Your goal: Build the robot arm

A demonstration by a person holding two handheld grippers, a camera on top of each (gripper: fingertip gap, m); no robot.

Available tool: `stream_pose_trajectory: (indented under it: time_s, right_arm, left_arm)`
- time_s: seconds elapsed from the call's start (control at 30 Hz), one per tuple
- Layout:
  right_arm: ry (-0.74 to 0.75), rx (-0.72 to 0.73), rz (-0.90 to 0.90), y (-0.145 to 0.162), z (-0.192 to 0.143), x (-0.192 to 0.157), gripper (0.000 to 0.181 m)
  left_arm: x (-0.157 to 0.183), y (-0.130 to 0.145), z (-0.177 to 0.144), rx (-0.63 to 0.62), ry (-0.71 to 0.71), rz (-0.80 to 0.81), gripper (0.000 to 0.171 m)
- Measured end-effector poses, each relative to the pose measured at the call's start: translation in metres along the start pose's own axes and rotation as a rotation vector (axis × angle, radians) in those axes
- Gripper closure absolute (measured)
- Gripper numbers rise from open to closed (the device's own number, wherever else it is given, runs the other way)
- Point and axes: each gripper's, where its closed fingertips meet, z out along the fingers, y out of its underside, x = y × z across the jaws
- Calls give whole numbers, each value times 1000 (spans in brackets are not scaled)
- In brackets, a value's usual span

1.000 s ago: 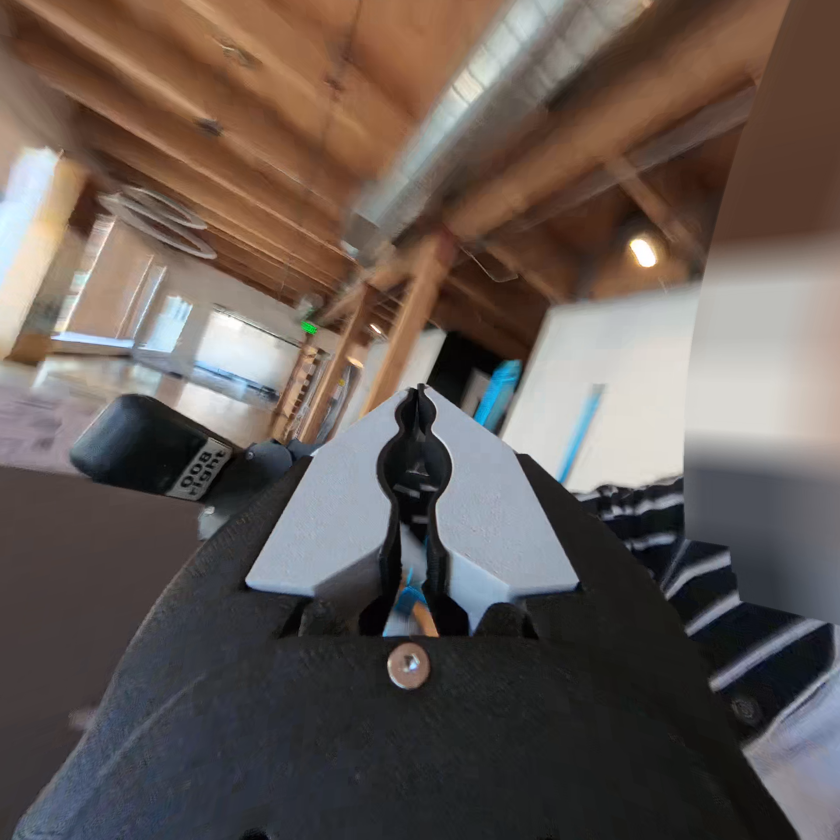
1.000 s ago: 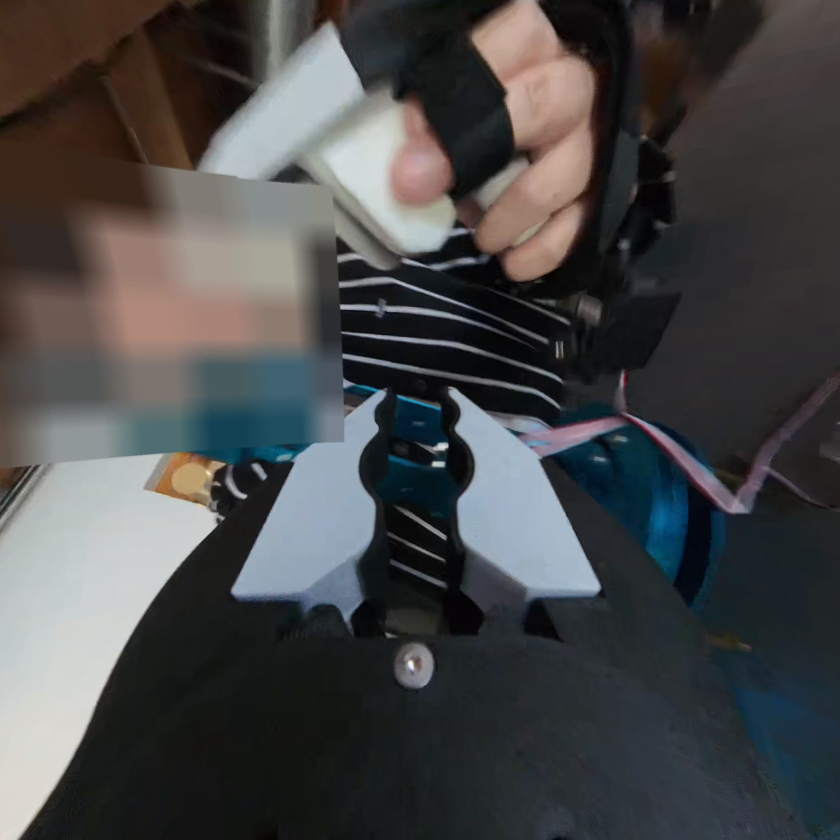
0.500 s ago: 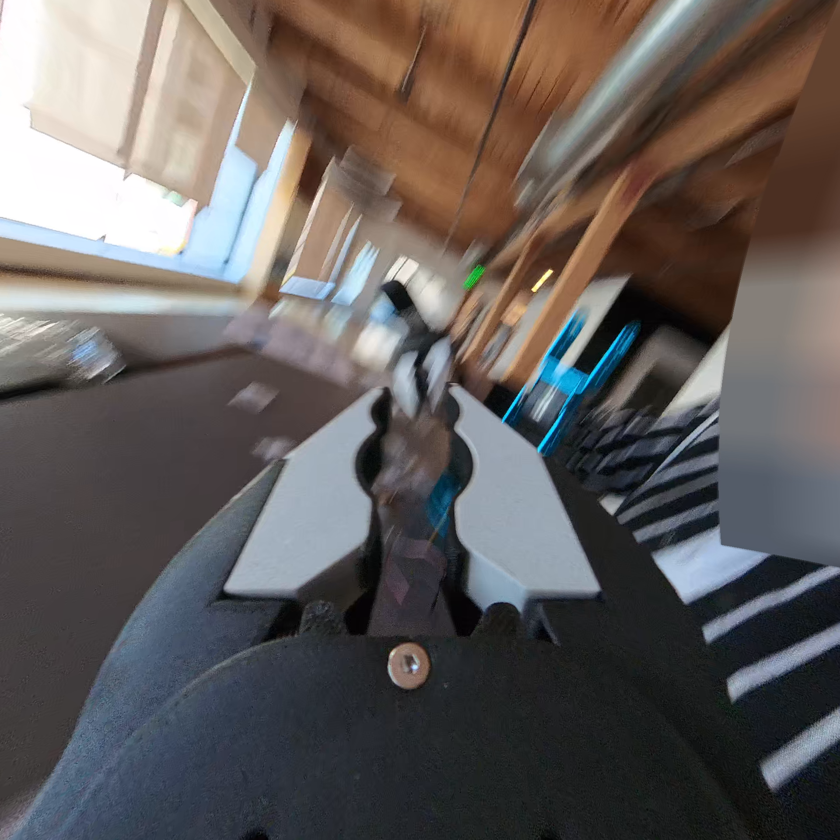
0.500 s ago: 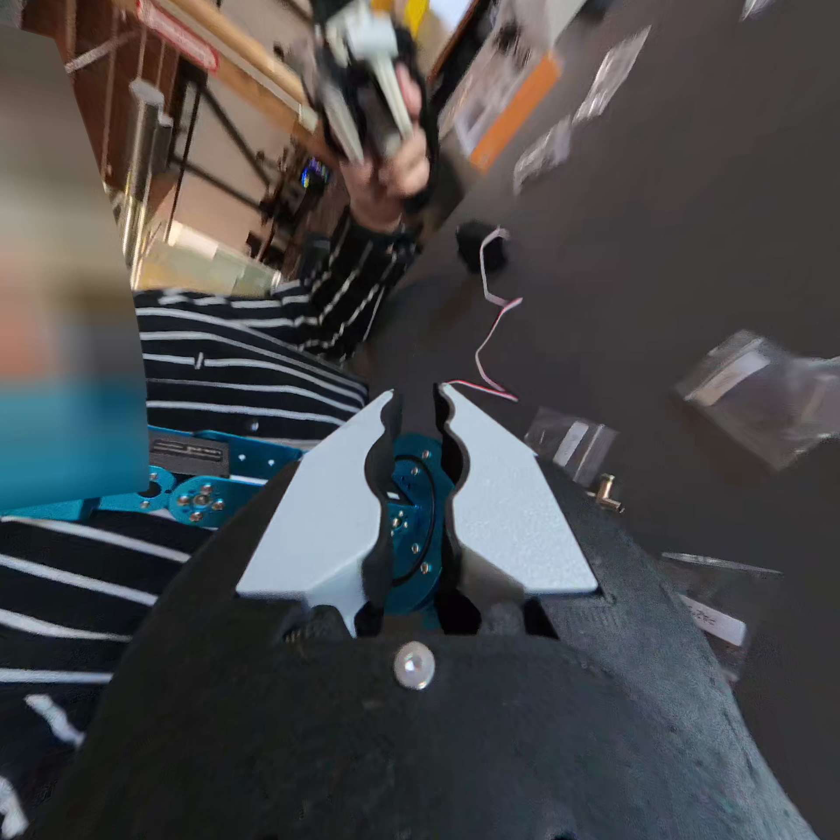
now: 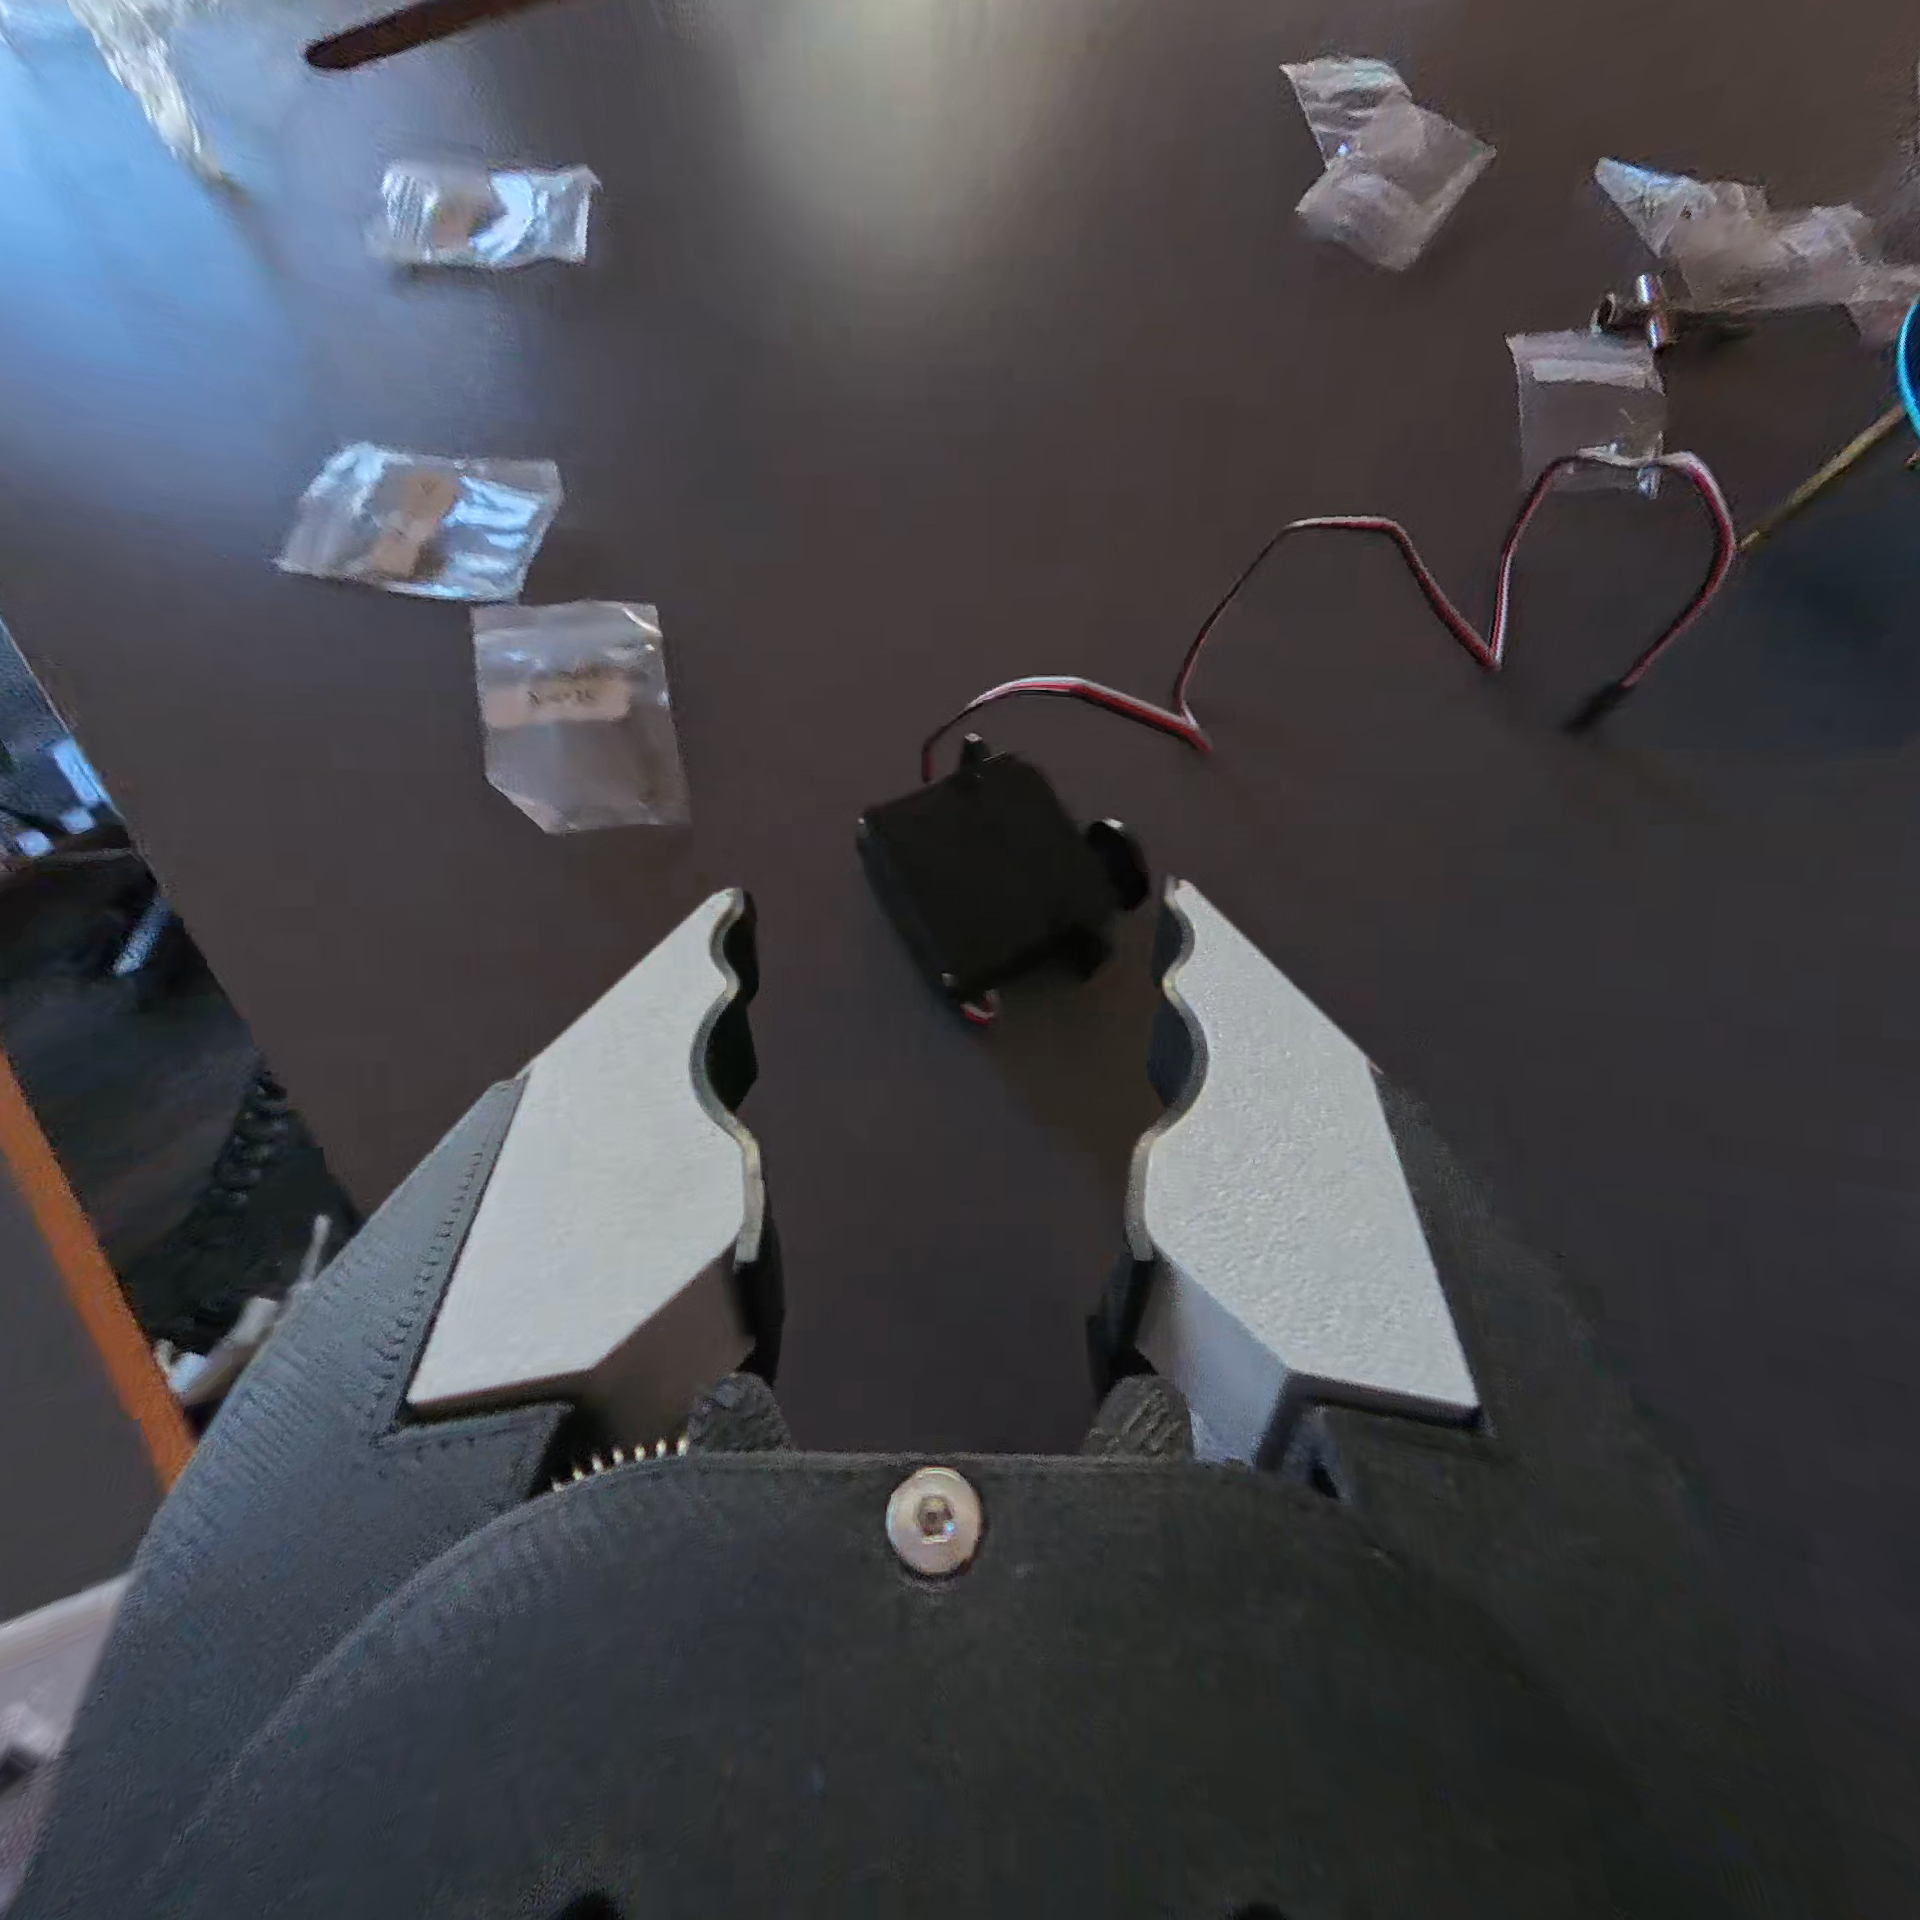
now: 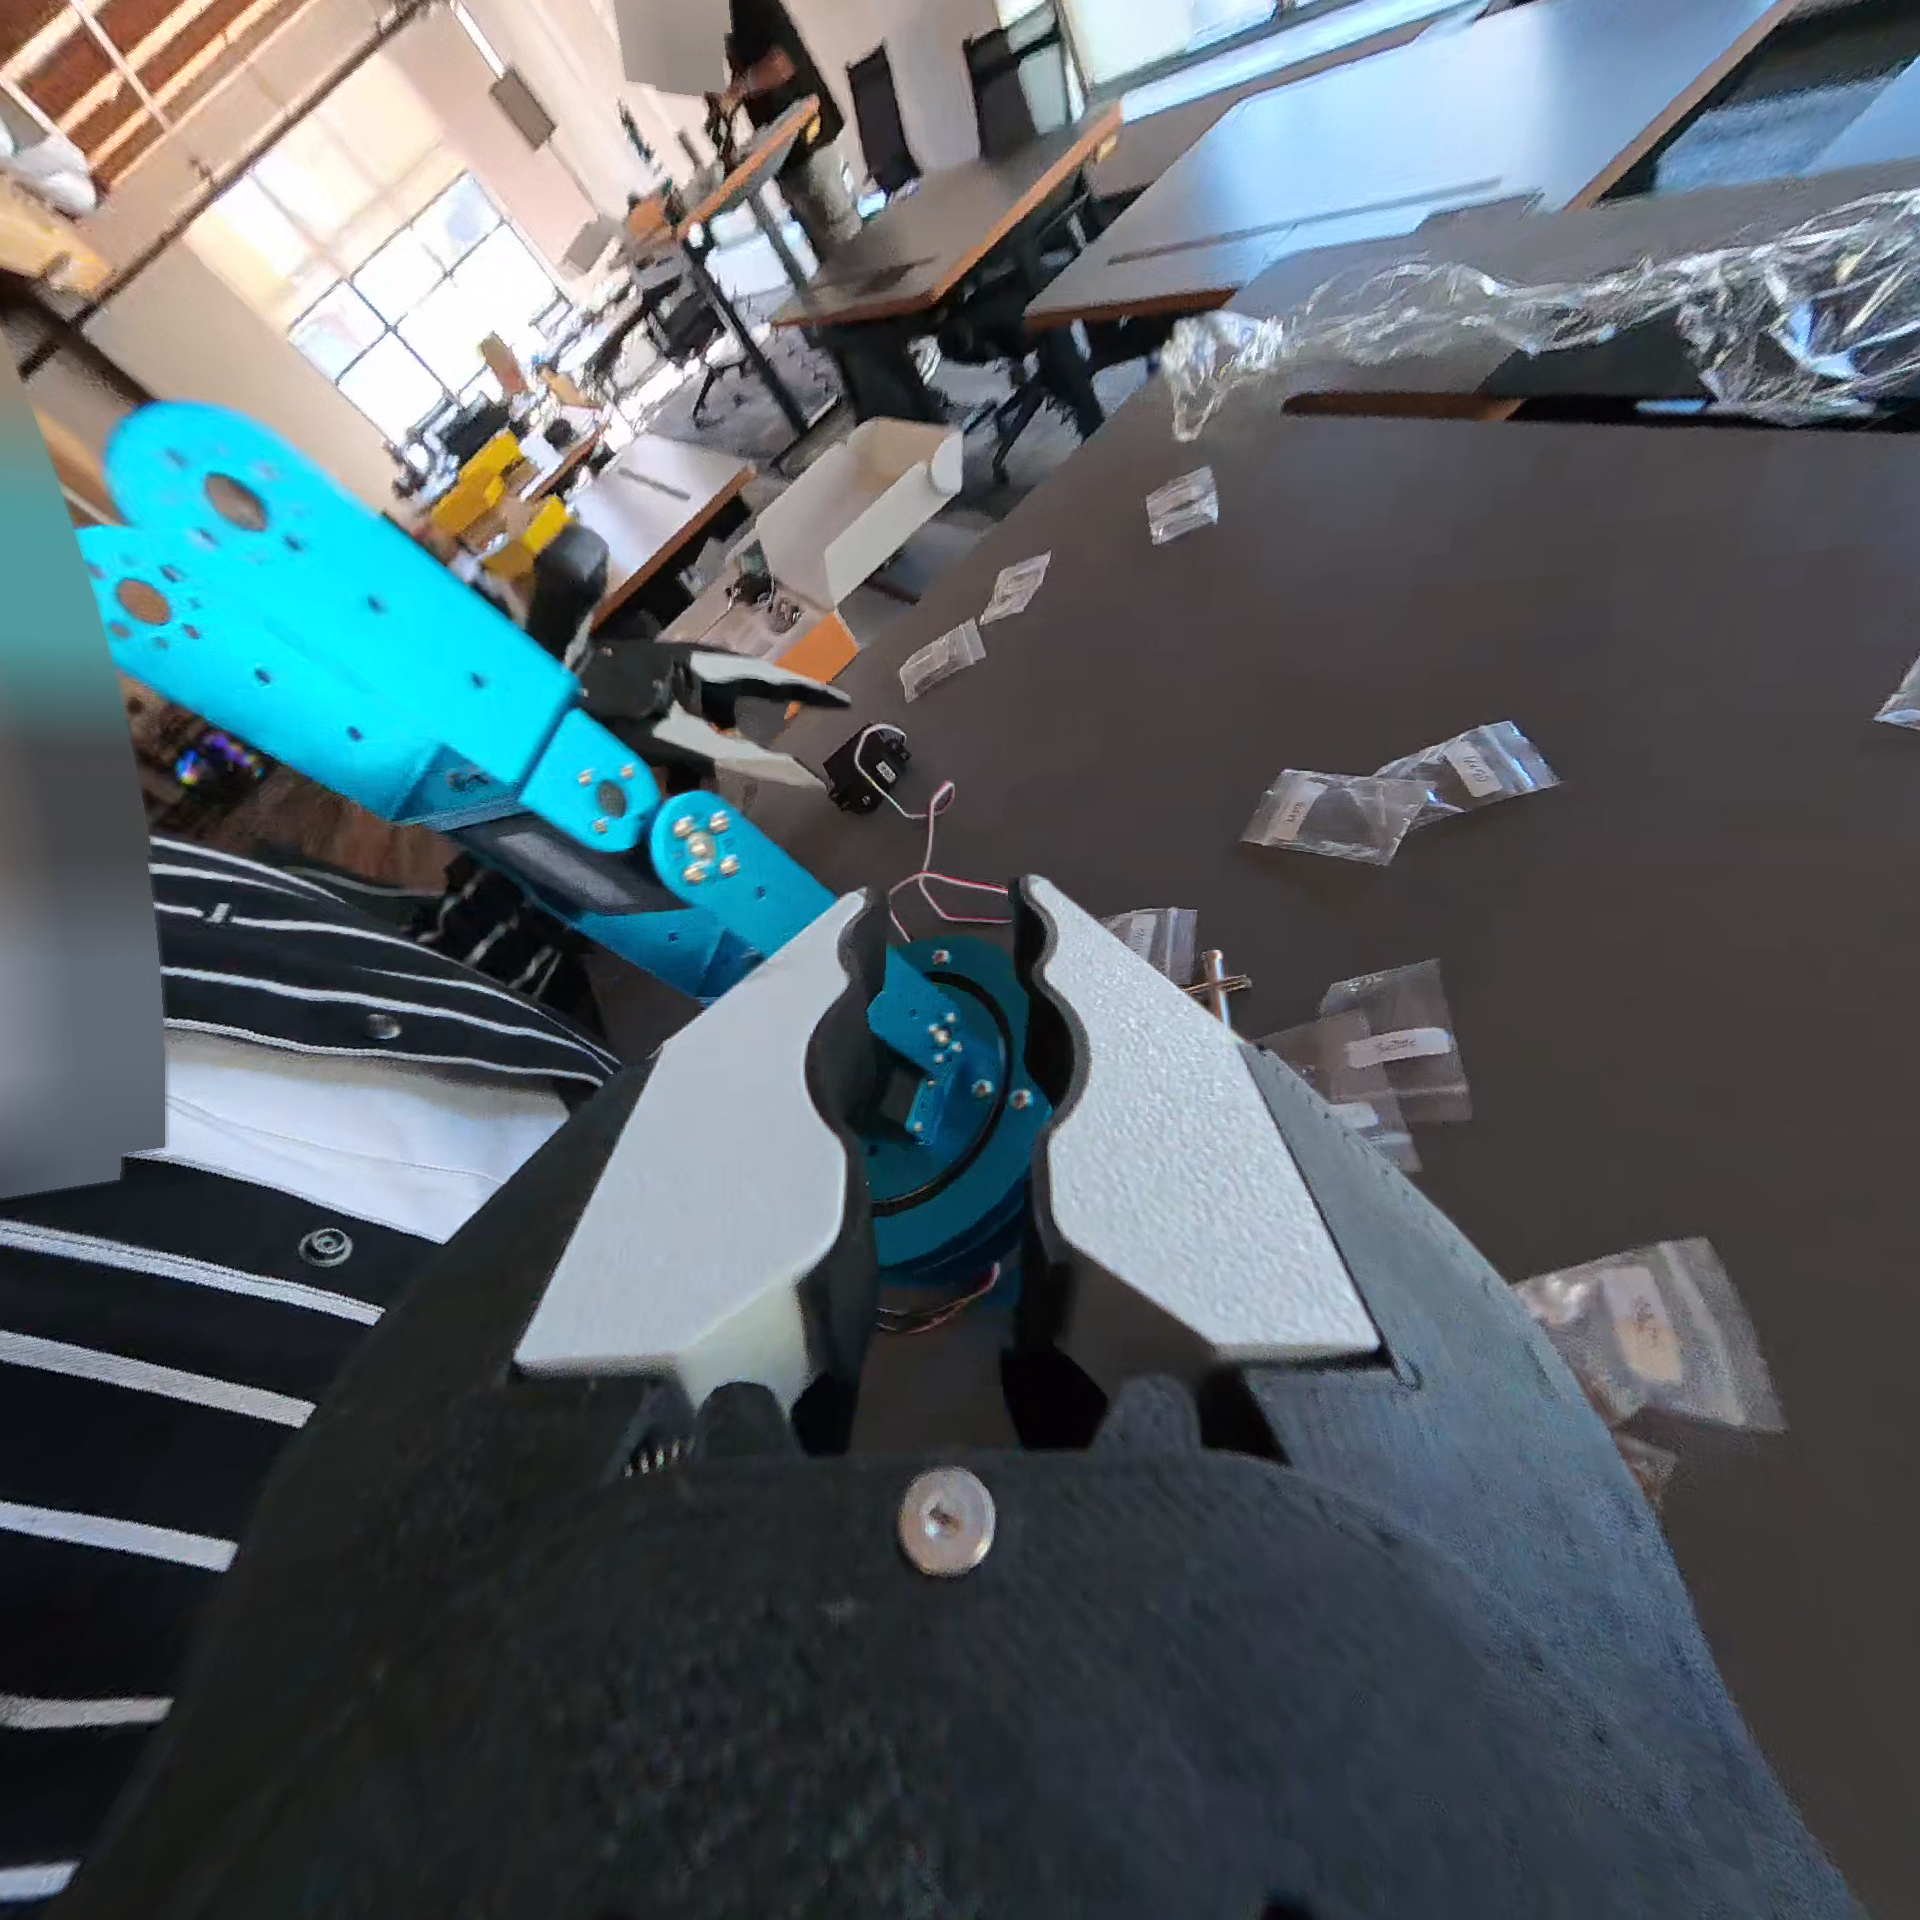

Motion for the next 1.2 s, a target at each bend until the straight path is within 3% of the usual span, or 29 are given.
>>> stream_pose_trajectory:
  time_s: [0.1,0.17,0.2,0.27,0.4,0.5,0.63,0.7,0.87,0.97,1.03,1.1,1.2]
  right_arm:
    - [35,72,9,12,-10,-19,158]
    - [52,102,17,23,-13,-30,158]
    - [49,110,21,29,-14,-35,158]
    - [46,122,20,40,-16,-43,158]
    - [93,138,3,47,-18,-38,159]
    - [92,159,-87,40,-20,-42,159]
    - [78,186,-238,33,-24,-43,157]
    - [8,172,-319,34,-21,-50,152]
    - [-234,144,-498,9,-16,-69,140]
    - [-401,133,-579,-18,-8,-79,136]
    - [-522,101,-553,-27,-1,-85,136]
    - [-629,110,-499,-35,1,-91,137]
    - [-705,143,-455,-43,4,-93,139]
  left_arm:
    - [8,0,7,3,-20,-93,98]
    - [1,7,15,-59,-95,-70,88]
    - [0,10,19,-91,-109,-42,89]
    - [8,10,25,-120,-73,-19,108]
    - [16,8,29,-128,-36,-16,109]
    - [20,-2,17,-79,-21,-59,93]
    - [47,-46,-31,133,-54,-45,95]
    - [93,-80,-56,284,22,21,104]
    - [213,-172,-95,598,255,125,100]
    - [256,-205,-88,632,303,150,104]
    - [266,-217,-79,630,274,150,111]
    - [275,-223,-74,628,290,124,122]
    - [277,-222,-65,576,277,96,123]
